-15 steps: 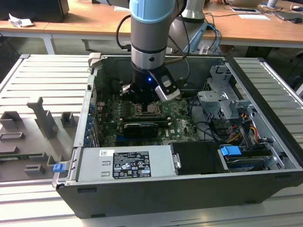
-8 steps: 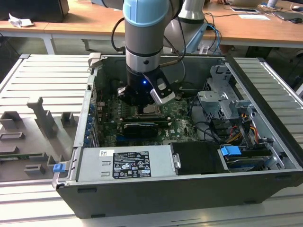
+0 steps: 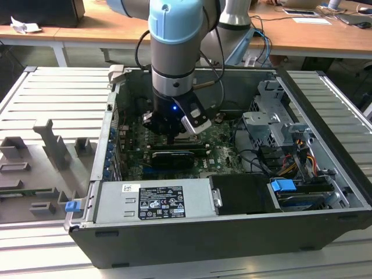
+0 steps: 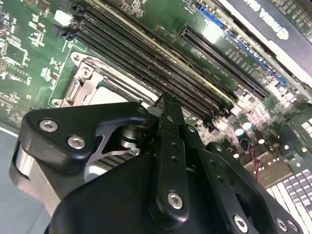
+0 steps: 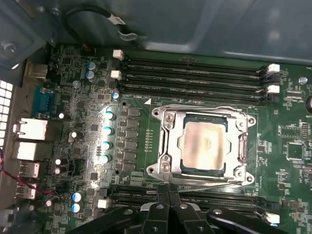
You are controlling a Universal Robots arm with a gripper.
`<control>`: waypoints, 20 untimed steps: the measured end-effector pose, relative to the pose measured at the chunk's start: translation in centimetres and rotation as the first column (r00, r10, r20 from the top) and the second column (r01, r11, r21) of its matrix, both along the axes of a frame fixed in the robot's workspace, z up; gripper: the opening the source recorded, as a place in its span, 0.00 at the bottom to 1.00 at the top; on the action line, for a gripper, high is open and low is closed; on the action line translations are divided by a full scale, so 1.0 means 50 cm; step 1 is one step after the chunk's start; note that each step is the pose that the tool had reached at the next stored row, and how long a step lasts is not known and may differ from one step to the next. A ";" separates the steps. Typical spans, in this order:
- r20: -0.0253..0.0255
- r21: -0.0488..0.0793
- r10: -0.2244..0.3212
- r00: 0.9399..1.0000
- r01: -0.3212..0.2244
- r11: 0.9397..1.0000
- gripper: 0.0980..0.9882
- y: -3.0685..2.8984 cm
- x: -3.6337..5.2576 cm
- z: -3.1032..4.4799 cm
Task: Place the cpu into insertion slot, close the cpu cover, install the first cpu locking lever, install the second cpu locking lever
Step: 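Install the second cpu locking lever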
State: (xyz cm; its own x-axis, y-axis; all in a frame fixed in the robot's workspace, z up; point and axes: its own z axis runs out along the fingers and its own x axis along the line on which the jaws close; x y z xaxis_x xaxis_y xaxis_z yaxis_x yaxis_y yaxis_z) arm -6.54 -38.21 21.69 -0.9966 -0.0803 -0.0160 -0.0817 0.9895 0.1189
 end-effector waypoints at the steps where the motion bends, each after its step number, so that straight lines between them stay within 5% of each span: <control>1: 0.000 0.003 0.000 1.000 0.000 1.000 0.01 -0.001 -0.002 -0.001; 4: 0.000 0.026 0.000 1.000 0.000 1.000 0.01 -0.005 -0.010 -0.004; 10: 0.000 0.047 0.000 1.000 0.000 0.999 0.01 -0.009 -0.011 -0.022; 13: 0.000 0.070 0.000 1.000 0.000 0.998 0.01 -0.009 -0.013 -0.026; 20: 0.001 0.098 0.001 1.000 -0.001 0.995 0.01 -0.009 -0.024 -0.033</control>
State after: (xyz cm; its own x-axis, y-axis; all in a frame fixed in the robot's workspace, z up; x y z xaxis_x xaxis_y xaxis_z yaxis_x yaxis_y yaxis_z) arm -7.73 -38.67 20.02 -0.9965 -0.0797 -0.0251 -0.0833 0.9730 0.2151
